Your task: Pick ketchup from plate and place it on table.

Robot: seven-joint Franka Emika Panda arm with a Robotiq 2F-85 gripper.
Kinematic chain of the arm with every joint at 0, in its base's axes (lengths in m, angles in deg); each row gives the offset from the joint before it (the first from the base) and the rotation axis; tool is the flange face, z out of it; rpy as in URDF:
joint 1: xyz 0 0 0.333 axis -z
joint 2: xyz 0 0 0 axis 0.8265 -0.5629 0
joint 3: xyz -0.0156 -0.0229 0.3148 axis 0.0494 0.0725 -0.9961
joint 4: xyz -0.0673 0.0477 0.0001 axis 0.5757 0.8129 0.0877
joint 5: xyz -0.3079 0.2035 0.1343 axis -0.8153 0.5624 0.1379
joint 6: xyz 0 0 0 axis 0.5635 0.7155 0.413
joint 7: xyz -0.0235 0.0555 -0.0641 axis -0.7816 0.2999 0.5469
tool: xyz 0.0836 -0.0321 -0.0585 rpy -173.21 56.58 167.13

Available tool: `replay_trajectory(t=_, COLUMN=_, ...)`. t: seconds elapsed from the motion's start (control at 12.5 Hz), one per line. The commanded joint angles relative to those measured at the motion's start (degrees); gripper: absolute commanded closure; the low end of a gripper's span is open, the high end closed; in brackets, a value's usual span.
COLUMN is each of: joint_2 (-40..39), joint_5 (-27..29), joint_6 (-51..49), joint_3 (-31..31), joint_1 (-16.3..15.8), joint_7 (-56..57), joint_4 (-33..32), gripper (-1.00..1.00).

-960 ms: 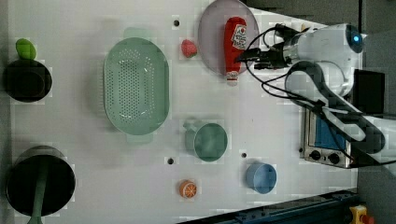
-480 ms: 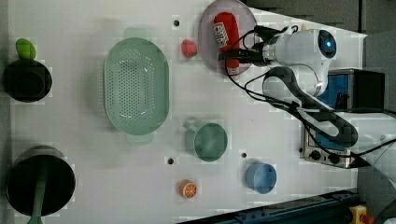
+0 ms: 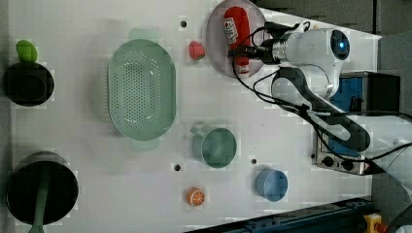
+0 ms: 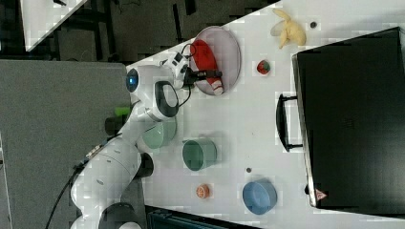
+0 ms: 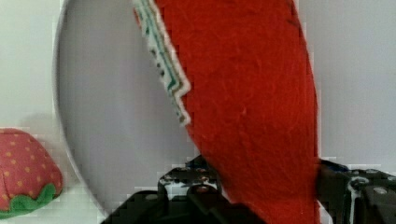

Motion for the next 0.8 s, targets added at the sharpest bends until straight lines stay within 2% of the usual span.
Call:
replay_trajectory(t=0.08, joint_2=0.8, joint_5=-0.2, joint_6=0.0, joint_3=0.6, joint_1=0.2, joint_7=1.7, joint_4=2.4, gripper=-0.21)
replay_trajectory(t=0.32, joint_2=2.9, joint_5=-0.1, joint_6=-0.6, joint_3=0.4, joint_1=0.3, joint_7=1.5, joint_4=4.5, gripper=-0.21)
replay_trajectory(t=0.56, joint_2=7.6, joint_5=0.4, joint_6=-7.8, joint_3=0.4, joint_1=0.8, joint_7=-0.3, joint_4=7.5, gripper=-0.21)
replay_trajectory(t=0.8, joint_2=13.0, joint_5=6.3, joint_6=-18.5, joint_3=0.4, joint_1=2.6, joint_7=-0.4, joint_4=8.6, gripper=-0.21)
